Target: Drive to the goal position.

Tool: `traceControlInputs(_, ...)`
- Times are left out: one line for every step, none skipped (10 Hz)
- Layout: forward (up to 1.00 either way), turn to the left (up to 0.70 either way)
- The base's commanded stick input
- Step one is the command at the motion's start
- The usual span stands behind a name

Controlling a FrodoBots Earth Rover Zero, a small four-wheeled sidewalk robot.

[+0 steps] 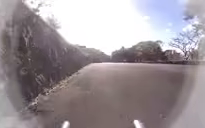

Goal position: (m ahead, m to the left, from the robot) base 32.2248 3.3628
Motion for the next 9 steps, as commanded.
traceControlInputs(0.7,-0.34)
traceControlInputs(0.7,-0.18)
traceControlInputs(0.7,-0.11)
traceControlInputs(0.7,-0.04)
traceControlInputs(0.7,0.0)
traceControlInputs(0.7,0.0)
traceControlInputs(0.7,0.0)
traceControlInputs(0.7,0.0)
traceControlInputs(0.7,0.0)
